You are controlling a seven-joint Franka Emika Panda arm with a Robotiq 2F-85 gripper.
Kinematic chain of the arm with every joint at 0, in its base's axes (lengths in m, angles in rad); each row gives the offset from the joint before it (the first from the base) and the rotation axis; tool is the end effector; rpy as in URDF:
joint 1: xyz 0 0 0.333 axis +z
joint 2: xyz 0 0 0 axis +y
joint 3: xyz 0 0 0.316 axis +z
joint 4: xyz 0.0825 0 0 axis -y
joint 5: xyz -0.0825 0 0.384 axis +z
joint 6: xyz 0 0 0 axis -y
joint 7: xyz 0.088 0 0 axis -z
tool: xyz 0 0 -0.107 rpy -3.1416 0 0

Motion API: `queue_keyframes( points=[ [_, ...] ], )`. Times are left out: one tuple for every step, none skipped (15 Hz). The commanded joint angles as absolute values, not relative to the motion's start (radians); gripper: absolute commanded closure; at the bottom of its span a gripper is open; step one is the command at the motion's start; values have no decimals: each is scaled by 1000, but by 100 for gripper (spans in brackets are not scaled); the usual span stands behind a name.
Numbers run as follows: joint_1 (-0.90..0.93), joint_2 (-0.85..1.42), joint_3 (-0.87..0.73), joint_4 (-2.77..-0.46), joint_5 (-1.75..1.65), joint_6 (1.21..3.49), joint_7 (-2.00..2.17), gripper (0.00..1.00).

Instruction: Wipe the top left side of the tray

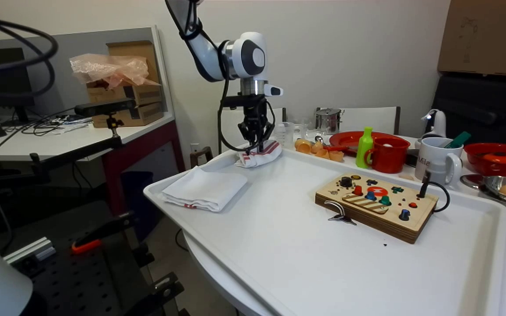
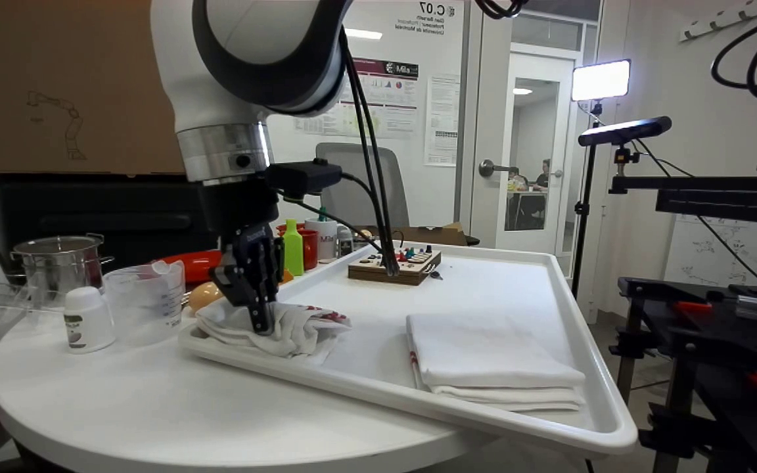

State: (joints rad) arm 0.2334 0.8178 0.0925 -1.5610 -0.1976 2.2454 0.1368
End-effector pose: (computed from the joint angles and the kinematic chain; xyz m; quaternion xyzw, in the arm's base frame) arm 0.6538 0.2068 0.1524 0.9862 0.1480 -0.0531 0.0519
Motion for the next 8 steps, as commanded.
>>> queue_keyframes(
  points=[
    [263, 854, 68, -1514, -187, 2227, 151, 100],
    [266, 855, 67, -1517, -189, 2224, 150, 97],
    [270, 858, 64, -1518, -191, 2220, 151, 98],
    [272, 861, 63, -1521, -191, 2220, 151, 97],
    [274, 861, 61, -1525, -192, 2221, 152, 97],
    [280, 863, 54, -1529, -199, 2222, 158, 97],
    [285, 864, 48, -1535, -204, 2229, 162, 97],
    [287, 863, 44, -1541, -207, 2235, 164, 97]
  ],
)
